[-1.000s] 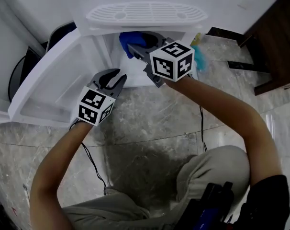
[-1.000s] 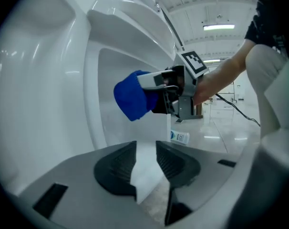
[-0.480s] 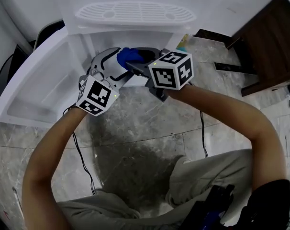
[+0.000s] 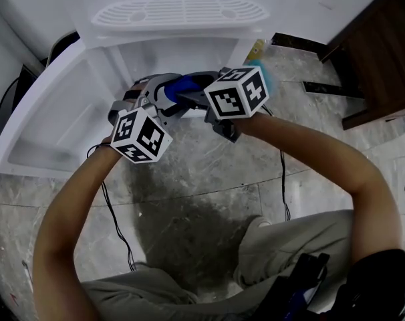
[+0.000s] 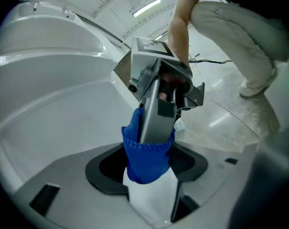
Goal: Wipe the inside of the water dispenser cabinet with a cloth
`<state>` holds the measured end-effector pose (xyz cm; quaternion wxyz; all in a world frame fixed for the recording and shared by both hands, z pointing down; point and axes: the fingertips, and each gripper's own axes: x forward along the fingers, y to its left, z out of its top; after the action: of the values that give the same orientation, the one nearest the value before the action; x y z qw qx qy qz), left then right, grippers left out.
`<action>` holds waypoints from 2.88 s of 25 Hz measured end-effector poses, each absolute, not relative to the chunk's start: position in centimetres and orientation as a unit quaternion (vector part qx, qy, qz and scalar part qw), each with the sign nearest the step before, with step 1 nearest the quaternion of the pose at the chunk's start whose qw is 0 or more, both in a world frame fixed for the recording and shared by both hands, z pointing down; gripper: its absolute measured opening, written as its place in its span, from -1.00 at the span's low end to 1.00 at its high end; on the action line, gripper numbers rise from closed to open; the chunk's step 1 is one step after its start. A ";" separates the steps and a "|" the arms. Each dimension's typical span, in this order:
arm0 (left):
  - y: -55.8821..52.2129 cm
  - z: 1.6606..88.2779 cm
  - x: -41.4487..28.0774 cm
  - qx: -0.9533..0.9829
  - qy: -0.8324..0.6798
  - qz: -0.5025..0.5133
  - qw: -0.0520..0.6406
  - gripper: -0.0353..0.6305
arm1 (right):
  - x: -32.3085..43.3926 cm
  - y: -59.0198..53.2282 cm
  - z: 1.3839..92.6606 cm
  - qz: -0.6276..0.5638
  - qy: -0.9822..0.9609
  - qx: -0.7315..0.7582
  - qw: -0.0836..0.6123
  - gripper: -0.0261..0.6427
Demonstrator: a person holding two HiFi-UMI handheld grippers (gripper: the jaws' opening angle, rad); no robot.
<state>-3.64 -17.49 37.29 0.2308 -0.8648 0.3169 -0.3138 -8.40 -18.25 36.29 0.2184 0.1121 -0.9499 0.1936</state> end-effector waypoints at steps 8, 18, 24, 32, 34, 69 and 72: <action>-16.8 38.1 -5.5 -0.852 0.305 -0.341 0.256 -0.39 | -8.3 -17.6 36.0 0.222 -0.948 0.079 0.215 -0.18; -17.7 39.5 -6.6 -0.860 0.338 -0.336 0.181 -0.42 | -3.8 -18.8 36.0 0.180 -0.952 0.121 0.218 -0.58; -20.3 41.0 -6.8 -0.863 0.383 -0.310 0.110 -0.42 | -0.4 -19.0 37.1 0.098 -0.953 0.144 0.247 -0.93; -26.7 43.6 -4.0 -0.850 0.409 -0.321 0.084 -0.42 | 2.8 -17.6 40.5 0.077 -0.947 0.117 0.289 -0.93; -27.6 44.7 -3.0 -0.846 0.396 -0.341 0.102 -0.42 | 3.4 -17.2 41.1 0.068 -0.947 0.105 0.297 -0.93; -37.3 48.3 -2.6 -0.803 0.444 -0.386 0.089 -0.42 | 3.5 -11.6 46.5 0.085 -0.936 0.023 0.340 -0.93; -36.1 48.1 -2.2 -0.800 0.449 -0.385 0.106 -0.42 | 3.8 -11.1 47.0 0.089 -0.932 0.016 0.350 -0.93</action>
<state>-2.19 -36.13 48.10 0.1062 -0.7995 0.4489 -0.3846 3.77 -11.15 47.04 0.3496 0.0164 -0.9325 0.0892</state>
